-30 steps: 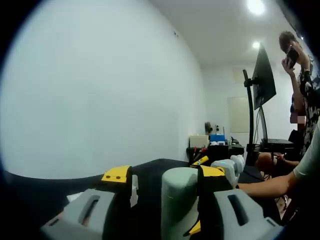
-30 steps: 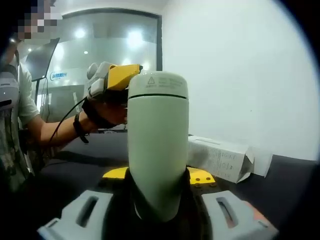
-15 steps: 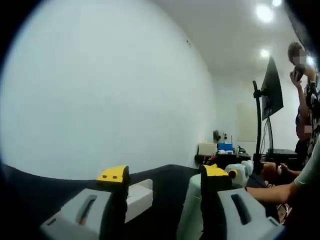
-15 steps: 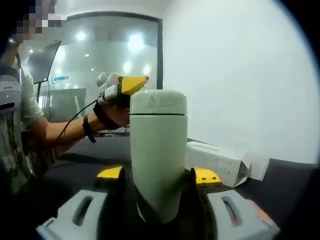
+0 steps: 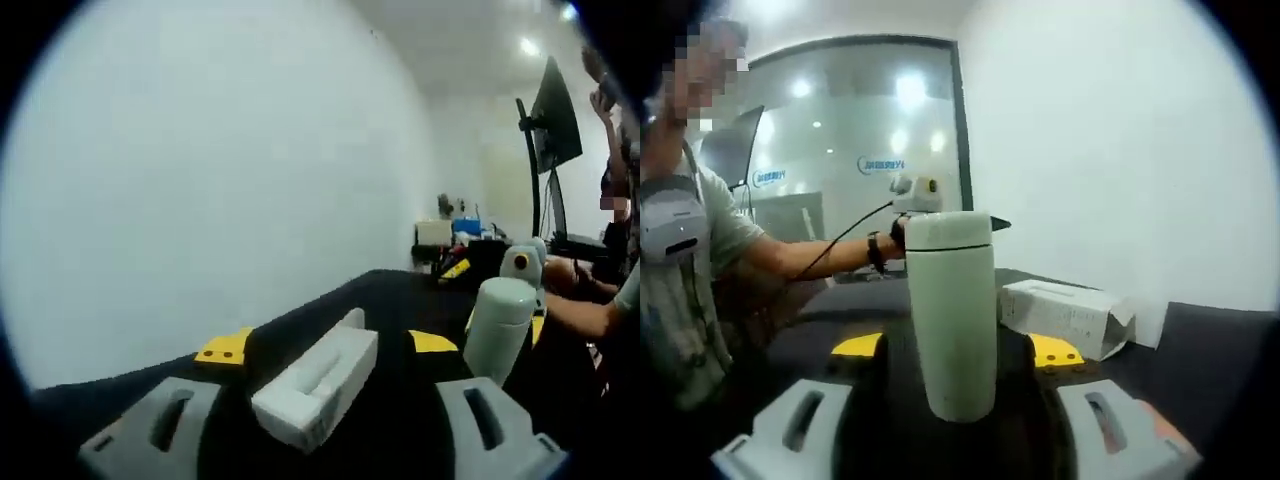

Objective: Assemble the cup parts correctly, then place the assembled cup into the box.

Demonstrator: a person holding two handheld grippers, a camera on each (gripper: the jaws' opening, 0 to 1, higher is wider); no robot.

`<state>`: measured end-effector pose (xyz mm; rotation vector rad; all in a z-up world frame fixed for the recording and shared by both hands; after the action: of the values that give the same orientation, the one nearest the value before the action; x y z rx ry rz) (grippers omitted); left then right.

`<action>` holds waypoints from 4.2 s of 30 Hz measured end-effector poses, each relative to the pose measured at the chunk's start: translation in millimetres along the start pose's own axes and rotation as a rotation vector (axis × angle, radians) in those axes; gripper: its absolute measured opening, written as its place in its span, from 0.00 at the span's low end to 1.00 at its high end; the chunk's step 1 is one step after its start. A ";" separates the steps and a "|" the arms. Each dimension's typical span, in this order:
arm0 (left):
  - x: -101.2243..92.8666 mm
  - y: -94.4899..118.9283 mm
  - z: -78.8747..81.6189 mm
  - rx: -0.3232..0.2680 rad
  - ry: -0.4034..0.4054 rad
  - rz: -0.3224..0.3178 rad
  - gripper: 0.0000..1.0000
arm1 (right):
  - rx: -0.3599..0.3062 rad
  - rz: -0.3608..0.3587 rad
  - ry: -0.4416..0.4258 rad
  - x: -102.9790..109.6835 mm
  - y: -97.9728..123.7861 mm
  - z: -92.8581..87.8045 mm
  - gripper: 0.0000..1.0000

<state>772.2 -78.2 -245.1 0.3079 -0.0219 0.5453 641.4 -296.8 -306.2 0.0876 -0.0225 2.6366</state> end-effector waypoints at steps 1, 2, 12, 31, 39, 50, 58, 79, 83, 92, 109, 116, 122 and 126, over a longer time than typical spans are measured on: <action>3.2 -2.6 -2.6 0.061 -0.032 -0.009 0.54 | -0.017 -0.009 -0.008 -4.3 3.6 3.2 0.51; 8.6 -6.0 -2.6 0.096 -0.089 -0.004 0.52 | -0.028 -0.018 -0.016 -7.5 5.4 4.9 0.51; 5.4 -45.5 -22.9 0.567 -0.215 -0.199 0.60 | -0.019 -0.060 -0.030 -20.6 8.2 0.2 0.51; 12.9 -101.4 -53.8 0.902 -0.266 -0.368 0.62 | -0.040 -0.087 -0.053 -27.9 11.5 2.0 0.47; 5.1 -112.6 -63.9 0.967 -0.264 -0.419 0.62 | -0.039 -0.081 -0.056 -27.2 8.6 0.6 0.46; 9.6 -117.8 -66.1 0.989 -0.295 -0.415 0.49 | -0.032 -0.076 -0.065 -27.1 5.3 -2.9 0.45; 19.1 -104.0 -43.5 0.770 -0.201 -0.381 0.48 | -0.034 -0.087 -0.083 -33.4 6.7 -4.3 0.45; 20.3 -76.3 -74.0 0.744 -0.104 -0.303 0.58 | -0.015 -0.087 -0.086 -30.9 1.3 -10.6 0.44; 26.4 -73.8 -78.4 0.882 -0.191 -0.278 0.68 | -0.014 -0.085 -0.085 -30.4 1.1 -10.6 0.44; 8.6 -96.1 -61.0 0.895 -0.235 -0.299 0.61 | -0.015 -0.062 -0.084 -27.3 3.8 -8.3 0.44; 3.3 -141.4 -60.1 1.005 -0.330 -0.332 0.59 | -0.025 -0.042 -0.096 -23.3 1.3 -6.2 0.42; -8.0 -132.2 -71.0 1.018 -0.322 -0.342 0.54 | -0.031 -0.039 -0.097 -22.9 2.5 -4.0 0.42; 0.9 -135.9 -66.6 1.009 -0.322 -0.338 0.51 | -0.032 -0.038 -0.095 -22.5 2.4 -4.0 0.42; 2.4 -132.5 -62.1 0.983 -0.320 -0.326 0.51 | -0.034 -0.038 -0.096 -22.3 2.6 -3.9 0.42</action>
<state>838.4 -166.1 -341.5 1.3321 -0.0114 0.1384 659.4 -309.7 -311.6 0.2015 -0.0971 2.5912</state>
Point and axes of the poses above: the point that each gripper's makers call its tool centre point, and the gripper's own axes: y roughly backward along the fingers, x roughly to its left, z roughly out of its top, the point moved 4 cm from there along y, roughly backward along the fingers, and after that the axes turned 7 degrees about -z, right-handed, at the moved point
